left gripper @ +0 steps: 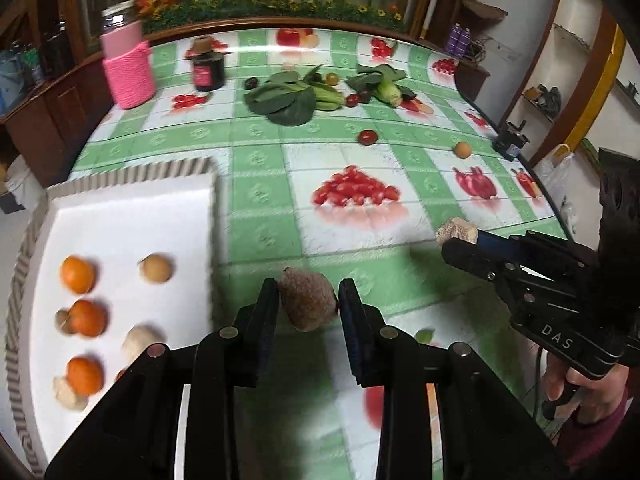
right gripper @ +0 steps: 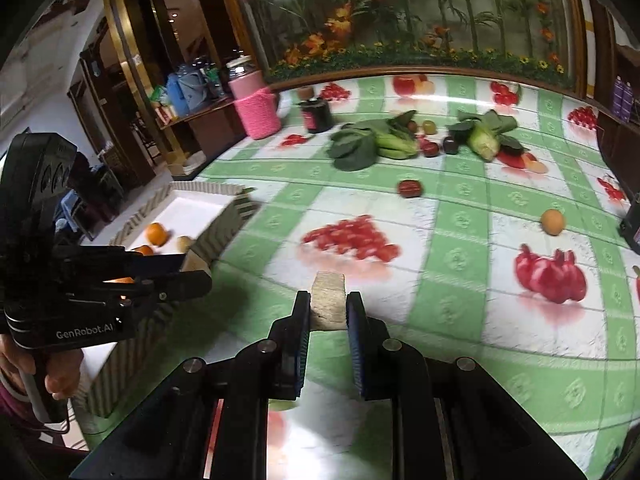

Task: Organize fruits
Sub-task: 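Close the right gripper on a beige cube while the left gripper grasps a brown kiwi, then carry the cube and kiwi into the white tray and open both grippers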

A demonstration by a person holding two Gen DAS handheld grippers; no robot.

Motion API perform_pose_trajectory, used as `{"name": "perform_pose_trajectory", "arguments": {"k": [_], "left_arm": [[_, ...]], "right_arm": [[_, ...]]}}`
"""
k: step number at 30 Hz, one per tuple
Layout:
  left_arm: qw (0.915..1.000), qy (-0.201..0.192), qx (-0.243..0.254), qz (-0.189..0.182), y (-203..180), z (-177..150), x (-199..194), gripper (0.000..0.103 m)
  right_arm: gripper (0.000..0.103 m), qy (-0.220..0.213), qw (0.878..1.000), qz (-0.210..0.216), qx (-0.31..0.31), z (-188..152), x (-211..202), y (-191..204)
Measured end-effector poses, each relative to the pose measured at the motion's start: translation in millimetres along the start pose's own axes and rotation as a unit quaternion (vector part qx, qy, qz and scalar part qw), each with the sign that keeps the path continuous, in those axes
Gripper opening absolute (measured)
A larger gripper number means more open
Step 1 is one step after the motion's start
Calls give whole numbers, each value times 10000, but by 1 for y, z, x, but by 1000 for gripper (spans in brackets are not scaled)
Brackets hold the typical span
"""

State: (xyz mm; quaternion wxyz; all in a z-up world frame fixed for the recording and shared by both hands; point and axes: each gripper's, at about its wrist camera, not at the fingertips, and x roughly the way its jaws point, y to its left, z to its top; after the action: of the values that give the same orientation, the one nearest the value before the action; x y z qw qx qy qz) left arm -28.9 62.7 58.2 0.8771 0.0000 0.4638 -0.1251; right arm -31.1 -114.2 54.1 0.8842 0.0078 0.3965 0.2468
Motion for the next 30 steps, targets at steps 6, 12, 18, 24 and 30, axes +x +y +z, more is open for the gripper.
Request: {"name": "perform_pose_trajectory", "arguments": {"k": [6,12,18,24,30], "left_arm": [[9994,-142,-135,278,21,-20,-16,28],[9985,-203,-246,443,35,-34,-27,28],[9977,-238,-337,542,46,-45,-36,28],[9972,-235,-404,579,53,-52,-41,28],[9965,-234,-490,629,65,-59,-45,28]], "right_arm": [[18,64,9997,185,-129,-7,3,35],[18,61,9991,294,-291,-10,4,63],[18,106,9981,407,-441,-13,7,84],[18,147,9970,498,-581,-15,9,102],[18,163,9958,576,-687,-13,12,115]]}}
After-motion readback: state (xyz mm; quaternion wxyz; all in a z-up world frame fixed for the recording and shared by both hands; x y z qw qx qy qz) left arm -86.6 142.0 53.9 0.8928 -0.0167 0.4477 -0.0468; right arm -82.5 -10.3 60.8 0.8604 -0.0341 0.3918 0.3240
